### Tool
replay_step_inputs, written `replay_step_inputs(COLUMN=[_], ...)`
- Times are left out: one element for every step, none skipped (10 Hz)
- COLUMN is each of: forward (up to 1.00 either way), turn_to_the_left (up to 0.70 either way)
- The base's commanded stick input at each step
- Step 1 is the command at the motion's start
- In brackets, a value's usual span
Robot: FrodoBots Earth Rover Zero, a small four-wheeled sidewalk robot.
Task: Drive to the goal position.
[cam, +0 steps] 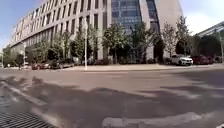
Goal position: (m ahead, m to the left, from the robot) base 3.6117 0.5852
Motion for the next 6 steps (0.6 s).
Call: replay_step_inputs(forward=[0.7,0.7,0.7,0.7,0.7,0.7], turn_to_the_left=[-0.14,-0.14,-0.14,-0.14,-0.14,-0.14])
